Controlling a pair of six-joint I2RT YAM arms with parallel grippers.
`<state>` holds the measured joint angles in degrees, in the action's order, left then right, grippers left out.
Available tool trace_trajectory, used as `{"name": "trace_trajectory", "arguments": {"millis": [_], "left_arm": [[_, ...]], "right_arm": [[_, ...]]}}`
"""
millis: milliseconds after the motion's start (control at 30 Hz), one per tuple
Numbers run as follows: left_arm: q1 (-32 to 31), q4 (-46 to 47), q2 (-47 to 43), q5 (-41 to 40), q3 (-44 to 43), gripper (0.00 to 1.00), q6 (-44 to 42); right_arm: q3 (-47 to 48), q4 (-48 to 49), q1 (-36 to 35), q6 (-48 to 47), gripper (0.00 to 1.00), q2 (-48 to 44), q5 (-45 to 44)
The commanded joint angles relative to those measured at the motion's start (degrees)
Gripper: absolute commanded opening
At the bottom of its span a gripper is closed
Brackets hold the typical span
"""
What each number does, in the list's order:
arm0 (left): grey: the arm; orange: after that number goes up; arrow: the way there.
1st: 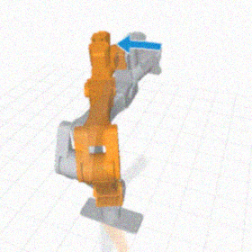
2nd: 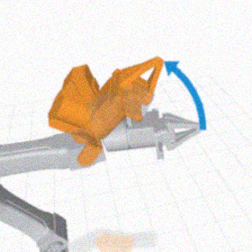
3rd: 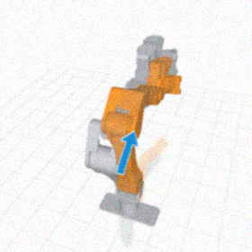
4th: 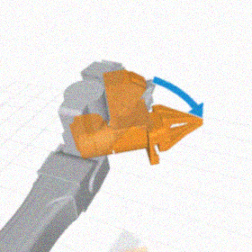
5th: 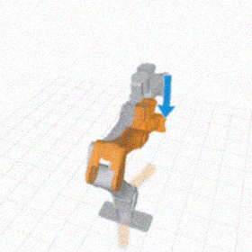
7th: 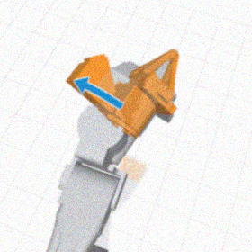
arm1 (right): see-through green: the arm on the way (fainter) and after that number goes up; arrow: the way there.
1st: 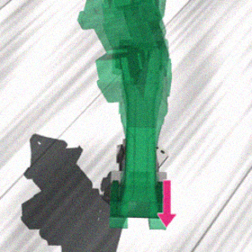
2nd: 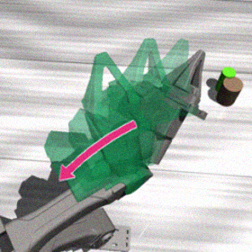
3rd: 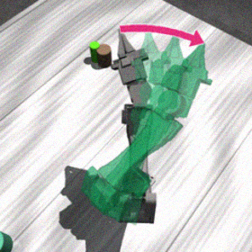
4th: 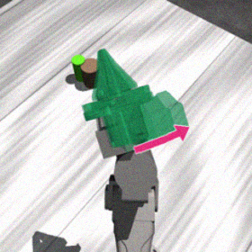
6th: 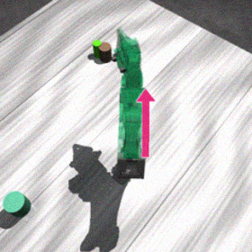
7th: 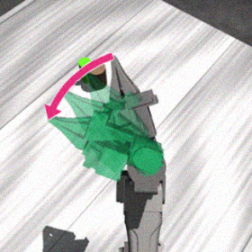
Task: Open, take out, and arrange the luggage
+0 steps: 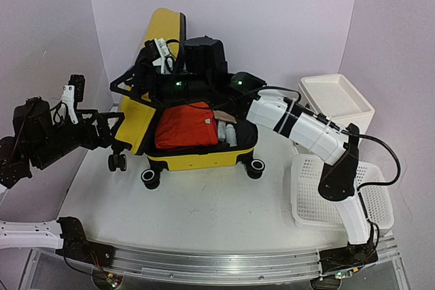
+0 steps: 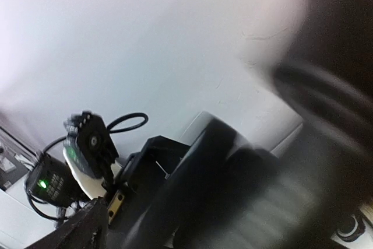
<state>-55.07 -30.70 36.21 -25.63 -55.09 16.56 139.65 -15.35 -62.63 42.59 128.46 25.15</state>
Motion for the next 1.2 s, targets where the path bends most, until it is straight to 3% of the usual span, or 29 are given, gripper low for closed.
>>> {"name": "trace_trajectory", "arguments": {"millis": [0, 133, 267, 333, 500, 667, 733, 867, 1000, 1100, 1167], "left_arm": [[0.0, -3.0, 2.4, -6.4, -3.7, 0.99, 1.7], [0.1, -2.6, 7.1, -13.3, -5.8, 0.99, 1.7], [0.2, -2.4, 13.9, -14.4, -7.2, 1.00, 1.5], [1.2, -2.4, 15.8, -11.3, -7.8, 0.99, 2.4], [3.2, -1.8, 15.2, -2.7, -6.6, 0.96, 3.2], [4.5, -7.8, 13.2, -5.3, -2.4, 0.96, 9.8], [7.7, -12.4, 14.4, -7.2, -0.9, 0.98, 15.8], [17.1, -13.6, 19.6, -4.6, 3.3, 1.00, 18.7], [23.7, -12.2, 26.4, 0.4, 2.5, 1.00, 17.3], [27.4, -2.9, 28.3, 12.2, 5.2, 1.00, 13.8], [30.3, -0.8, 29.6, 13.9, 5.8, 0.99, 14.2]], "right_arm": [[-1.4, 3.4, 0.1, -3.4, 0.98, -6.0, 3.3], [-5.5, -4.9, 0.1, -10.2, 0.98, -10.9, -1.0], [-8.6, -17.6, 0.8, -22.7, 0.98, -16.7, -18.1], [-10.3, -18.2, 1.8, -25.9, 0.98, -17.2, -20.5], [-4.7, -19.9, 2.8, -29.1, 0.97, -10.8, -20.7], [0.6, -19.8, 2.9, -30.6, 0.95, -7.6, -18.9], [2.6, -19.8, 2.8, -31.0, 0.95, -6.3, -18.1], [4.3, -19.2, 2.8, -30.7, 0.94, -5.2, -15.7], [4.3, -18.8, 2.8, -30.5, 0.94, -5.4, -15.6], [3.8, -18.6, 2.8, -30.4, 0.94, -5.8, -15.0], [3.7, -18.3, 2.8, -29.9, 0.94, -5.8, -14.8]]}}
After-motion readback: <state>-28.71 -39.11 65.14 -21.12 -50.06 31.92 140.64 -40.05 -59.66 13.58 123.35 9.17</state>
